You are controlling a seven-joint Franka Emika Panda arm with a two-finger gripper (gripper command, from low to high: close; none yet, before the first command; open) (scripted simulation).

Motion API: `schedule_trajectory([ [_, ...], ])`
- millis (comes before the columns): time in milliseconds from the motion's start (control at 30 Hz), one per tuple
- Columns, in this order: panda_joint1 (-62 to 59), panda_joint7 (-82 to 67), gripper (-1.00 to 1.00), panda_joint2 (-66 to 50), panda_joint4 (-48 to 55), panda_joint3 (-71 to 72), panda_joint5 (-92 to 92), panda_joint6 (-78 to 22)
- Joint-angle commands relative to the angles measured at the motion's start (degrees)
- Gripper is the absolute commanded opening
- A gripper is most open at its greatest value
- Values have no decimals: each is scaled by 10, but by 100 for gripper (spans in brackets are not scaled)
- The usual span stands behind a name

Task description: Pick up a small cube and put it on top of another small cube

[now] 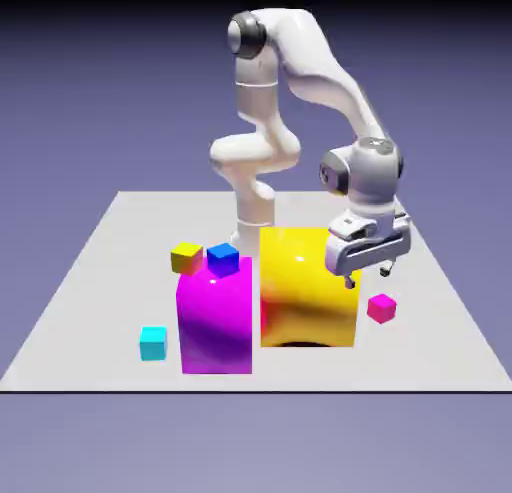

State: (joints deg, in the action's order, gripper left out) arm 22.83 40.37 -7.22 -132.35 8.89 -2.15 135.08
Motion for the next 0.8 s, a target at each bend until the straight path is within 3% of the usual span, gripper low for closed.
schedule_trajectory([
  [0, 6, 11, 0, -21, 9, 12, 3, -15],
  [167, 30, 110, 0, -122, 30, 96, 33, -70],
  [333, -10, 204, 0, -104, -30, 146, 66, -12],
  [500, 20, 235, 0, -192, -42, 109, 112, 85],
  [533, 20, 235, -100, -192, -42, 109, 112, 85],
  [767, -46, 170, -100, -110, -5, 169, 87, -28],
])
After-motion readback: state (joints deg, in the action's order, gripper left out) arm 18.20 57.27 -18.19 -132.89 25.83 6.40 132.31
